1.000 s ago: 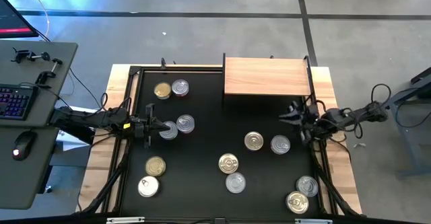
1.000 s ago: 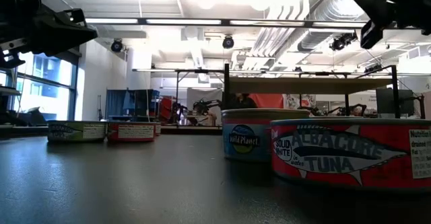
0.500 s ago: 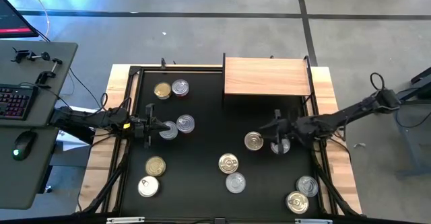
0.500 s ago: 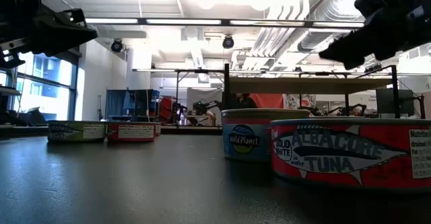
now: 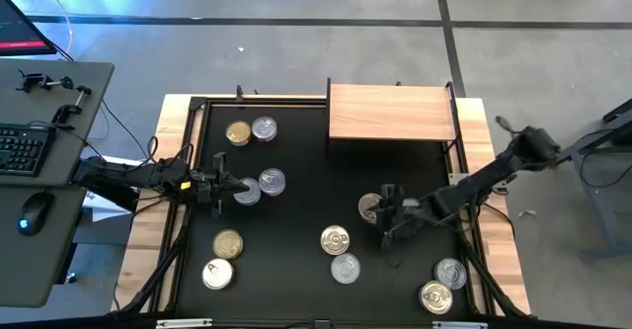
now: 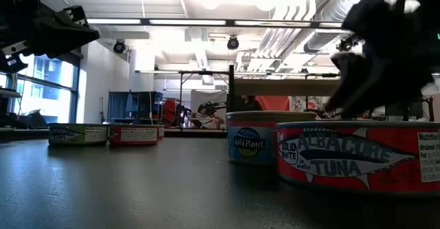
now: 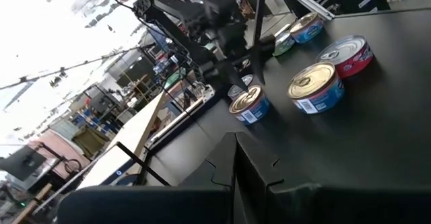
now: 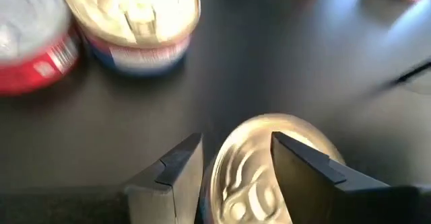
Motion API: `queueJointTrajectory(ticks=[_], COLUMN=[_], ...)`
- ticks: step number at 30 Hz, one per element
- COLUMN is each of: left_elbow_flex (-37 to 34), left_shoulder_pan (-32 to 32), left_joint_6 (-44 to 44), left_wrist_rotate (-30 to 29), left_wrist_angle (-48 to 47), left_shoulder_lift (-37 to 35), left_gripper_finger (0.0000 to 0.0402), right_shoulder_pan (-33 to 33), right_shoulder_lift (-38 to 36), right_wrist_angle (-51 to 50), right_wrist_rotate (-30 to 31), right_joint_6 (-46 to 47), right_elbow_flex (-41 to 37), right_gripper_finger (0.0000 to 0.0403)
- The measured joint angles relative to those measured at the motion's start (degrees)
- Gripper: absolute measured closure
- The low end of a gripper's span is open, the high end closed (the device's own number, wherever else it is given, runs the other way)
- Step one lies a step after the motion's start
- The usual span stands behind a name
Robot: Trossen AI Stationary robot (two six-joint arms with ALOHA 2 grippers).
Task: Stack canned seafood by type on shelf
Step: Put the blue tuna can on the shelf
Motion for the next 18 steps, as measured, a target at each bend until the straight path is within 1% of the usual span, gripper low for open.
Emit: queueJointTrajectory(ticks=[4,6,9,15,16,18], left_elbow_flex=[-0.01,-0.01,-0.01,0.01,0.0,-0.01], left_shoulder_pan=[0.0,0.0,-0.01,0.0,-0.02,-0.01], left_joint_6=[-0.29,-0.24,-0.24,-0.38,-0.38,-0.64], left_wrist_rotate=[0.01,0.01,0.01,0.01,0.01,0.01], left_wrist_angle=[-0.02,-0.02,-0.03,-0.02,-0.02,-0.02], left_shoulder_lift=[0.01,0.02,0.02,0.02,0.02,0.02], left_gripper_finger=[0.0402,0.0401,0.0401,0.0402,0.0402,0.0401], right_shoulder_pan=[1.22,1.69,2.28,2.27,2.4,2.58], right_shoulder_lift=[5.01,6.98,9.53,12.4,12.45,12.14], right_wrist_angle=[1.47,2.0,2.17,3.67,3.95,4.23], right_wrist_rotate=[3.93,7.05,9.78,12.49,12.89,13.58], right_joint_6=[4.27,5.75,5.69,1.26,0.49,-0.94], right_elbow_flex=[0.14,0.29,0.35,0.55,0.55,0.47], right_gripper_finger=[0.0239,0.0251,0.0287,0.0386,0.0394,0.0393])
